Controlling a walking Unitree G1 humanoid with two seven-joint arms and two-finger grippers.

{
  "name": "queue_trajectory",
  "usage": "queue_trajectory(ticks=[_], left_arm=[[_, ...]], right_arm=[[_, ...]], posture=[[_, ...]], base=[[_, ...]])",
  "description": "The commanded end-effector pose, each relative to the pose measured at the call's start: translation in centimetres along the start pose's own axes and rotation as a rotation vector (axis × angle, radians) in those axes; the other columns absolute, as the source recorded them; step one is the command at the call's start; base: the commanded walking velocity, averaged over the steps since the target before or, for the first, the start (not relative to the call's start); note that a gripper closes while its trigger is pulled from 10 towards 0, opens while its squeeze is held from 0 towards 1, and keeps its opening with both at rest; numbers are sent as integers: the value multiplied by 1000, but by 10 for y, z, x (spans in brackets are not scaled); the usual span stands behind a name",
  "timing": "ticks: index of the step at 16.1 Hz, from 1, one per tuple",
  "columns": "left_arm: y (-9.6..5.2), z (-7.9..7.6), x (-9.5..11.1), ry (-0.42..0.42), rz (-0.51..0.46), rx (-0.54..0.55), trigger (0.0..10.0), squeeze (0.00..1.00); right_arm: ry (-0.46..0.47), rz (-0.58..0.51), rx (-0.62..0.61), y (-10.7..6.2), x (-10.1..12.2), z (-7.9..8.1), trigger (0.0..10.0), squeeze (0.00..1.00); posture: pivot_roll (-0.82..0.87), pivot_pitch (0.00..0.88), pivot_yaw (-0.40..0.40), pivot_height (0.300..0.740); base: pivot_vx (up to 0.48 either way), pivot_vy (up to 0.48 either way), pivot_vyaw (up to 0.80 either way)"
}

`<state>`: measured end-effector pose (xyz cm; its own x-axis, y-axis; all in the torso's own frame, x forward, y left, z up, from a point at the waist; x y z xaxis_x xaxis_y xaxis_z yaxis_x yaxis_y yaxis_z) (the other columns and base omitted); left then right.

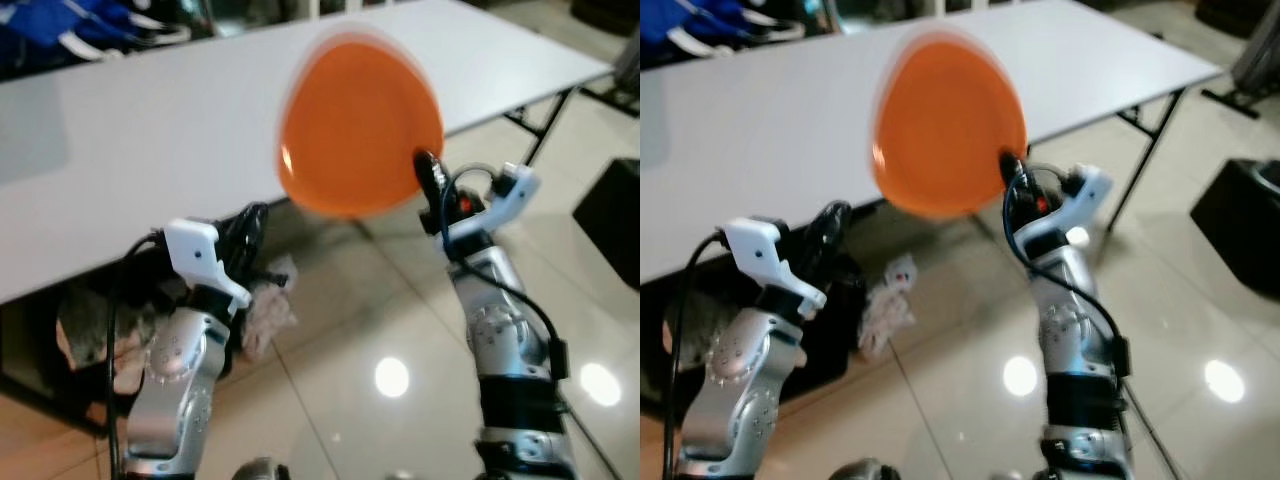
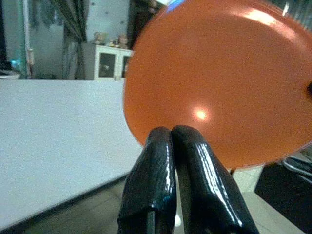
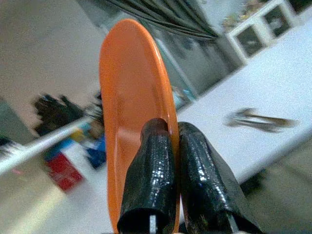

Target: Setting the table

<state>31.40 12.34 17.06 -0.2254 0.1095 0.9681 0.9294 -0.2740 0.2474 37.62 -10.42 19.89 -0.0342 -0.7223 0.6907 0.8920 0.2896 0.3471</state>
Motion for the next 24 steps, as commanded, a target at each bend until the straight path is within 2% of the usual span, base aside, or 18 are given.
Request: queue_trajectory(ticks=[1, 3, 6, 8, 12, 13, 15, 17, 23, 24], left_arm=[[1, 1, 5, 2, -9, 2, 10000, 0], [2, 0, 7, 3, -15, -1, 10000, 0], [2, 0, 9, 6, -16, -3, 10000, 0], [2, 3, 12, 10, -23, 6, 10000, 0], [0, 1, 13, 7, -20, 6, 10000, 0], [1, -1, 12, 2, -14, 1, 10000, 0], [-2, -9, 12, -8, 0, -28, 10000, 0], [-8, -10, 8, -4, 23, -30, 10000, 0], [-18, -17, 7, -5, 56, -46, 10000, 0], [-21, -19, 7, -2, 62, -52, 10000, 0]], right_arm=[[73, -41, -10, 5, 12, 1, 10000, 0], [161, -27, -64, 11, 8, -6, 10000, 0], [198, 32, -98, 22, -8, -5, 10000, 0], [235, 104, -188, 28, -27, -16, 10000, 0], [241, 193, -241, 32, -46, -22, 10000, 0], [265, 206, -274, 33, -50, -28, 10000, 0], [290, 191, -357, 33, -47, -43, 10000, 0], [337, 149, -376, 30, -42, -49, 10000, 0], [382, 220, -456, 26, -66, -64, 10000, 0], [380, 208, -474, 25, -64, -67, 10000, 110]], posture=[[-134, 71, 14, 740], [-133, 72, 15, 740], [-129, 74, 16, 740], [-119, 78, 12, 740], [-118, 89, 16, 740], [-117, 93, 15, 740], [-108, 108, 15, 740], [-105, 122, 19, 740], [-90, 165, 33, 740], [-81, 175, 33, 740]], base=[[480, 0, 0], [480, 0, 0], [480, 0, 0], [480, 0, 0], [480, 0, 0], [416, 0, 0], [0, 0, 0], [0, 0, 0], [0, 0, 0], [0, 0, 0]])
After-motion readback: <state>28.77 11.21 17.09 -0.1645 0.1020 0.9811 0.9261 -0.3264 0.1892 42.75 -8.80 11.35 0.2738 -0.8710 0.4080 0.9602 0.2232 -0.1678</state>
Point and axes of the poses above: a point about 5 cm out from each wrist's last joint towards the gripper, its own y axis pointing out of the wrist towards the gripper, its own x axis along the axis of the wrist's last joint, z = x × y, the point moved 6 cm from there along y, pointing out of the wrist towards the gripper, and after that the axes turned 4 degrees about y, right-handed, at the moved point
